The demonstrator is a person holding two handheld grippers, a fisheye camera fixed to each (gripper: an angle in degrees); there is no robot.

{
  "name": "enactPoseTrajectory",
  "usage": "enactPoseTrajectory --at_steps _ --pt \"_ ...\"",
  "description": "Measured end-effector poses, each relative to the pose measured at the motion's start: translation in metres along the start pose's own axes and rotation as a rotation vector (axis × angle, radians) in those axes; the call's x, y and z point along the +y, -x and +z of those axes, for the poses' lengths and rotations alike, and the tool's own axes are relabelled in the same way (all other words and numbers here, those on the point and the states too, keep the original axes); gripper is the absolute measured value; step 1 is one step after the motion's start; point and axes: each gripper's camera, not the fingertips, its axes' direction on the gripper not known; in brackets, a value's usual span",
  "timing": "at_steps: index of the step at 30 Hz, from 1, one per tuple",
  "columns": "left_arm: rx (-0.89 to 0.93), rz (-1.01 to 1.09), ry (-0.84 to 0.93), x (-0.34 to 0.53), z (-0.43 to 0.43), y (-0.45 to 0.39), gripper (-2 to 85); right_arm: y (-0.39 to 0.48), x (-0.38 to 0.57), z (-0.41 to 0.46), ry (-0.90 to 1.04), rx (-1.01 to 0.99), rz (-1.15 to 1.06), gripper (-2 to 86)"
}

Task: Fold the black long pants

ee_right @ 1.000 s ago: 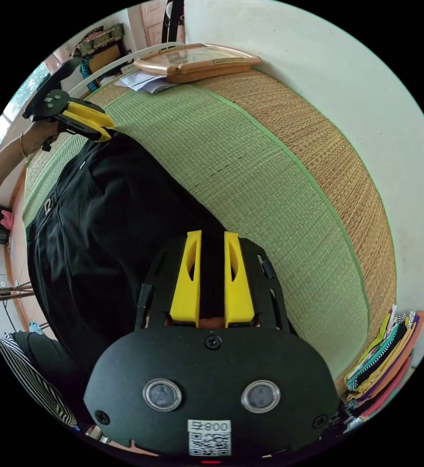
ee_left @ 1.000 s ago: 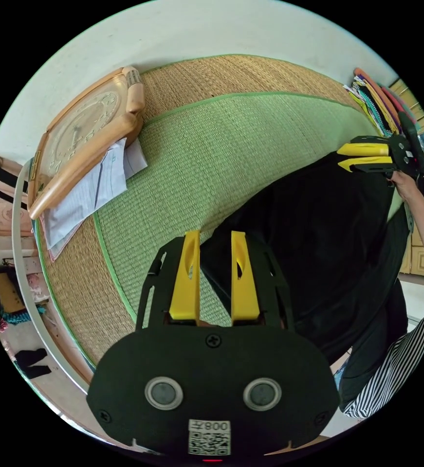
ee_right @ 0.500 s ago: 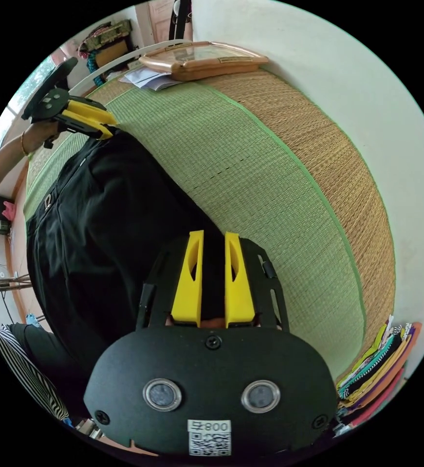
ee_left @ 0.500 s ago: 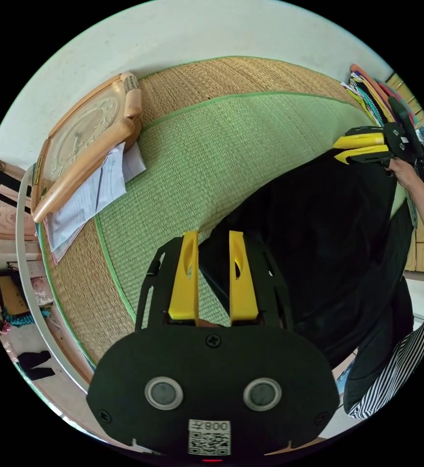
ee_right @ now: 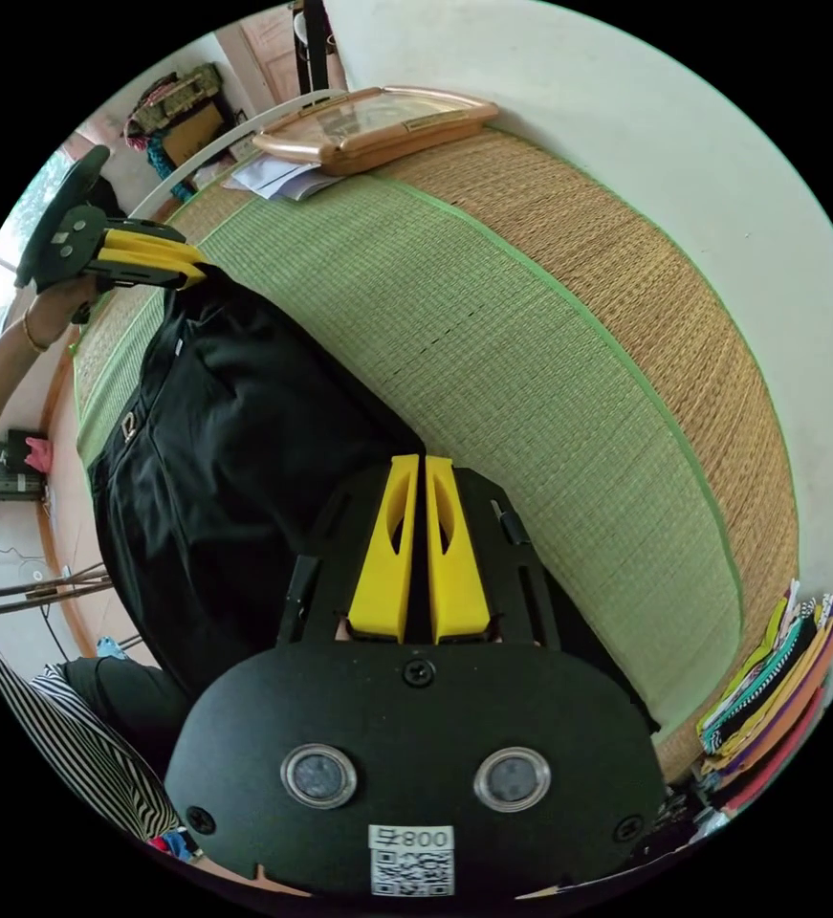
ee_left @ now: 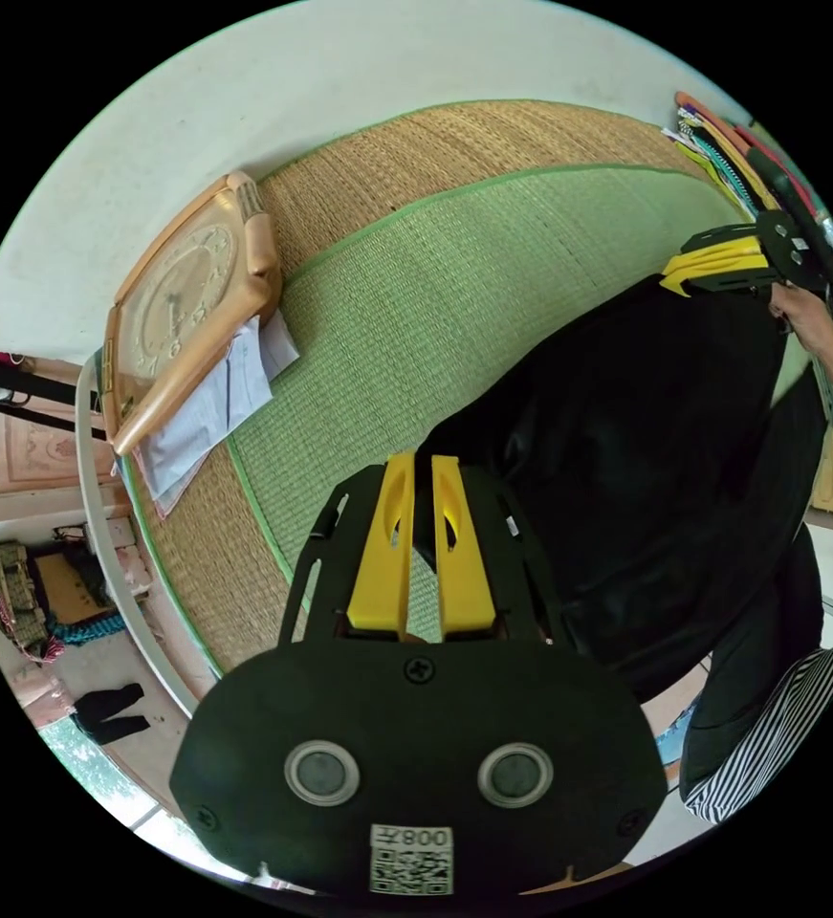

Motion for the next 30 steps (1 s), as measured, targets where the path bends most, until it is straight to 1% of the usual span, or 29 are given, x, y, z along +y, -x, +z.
enactPoseTrajectory --at_steps 9,17,22,30 --pt "-0.011 0.004 -0.071 0.064 -0.029 -0.035 1.8 0.036 0.081 -0.074 -0.039 0.038 0.041 0.8" --pt "0.026 0.028 -0.149 0.147 -0.035 -0.079 1.8 0.108 0.174 -0.125 -0.046 0.089 0.029 0.8" --pt "0.057 0.056 -0.172 0.199 -0.023 -0.106 1.8 0.157 0.225 -0.14 -0.045 0.099 0.002 0.9" --pt "0.091 0.049 -0.124 0.27 0.023 -0.143 2.0 0.235 0.282 -0.13 -0.021 0.062 -0.035 0.8"
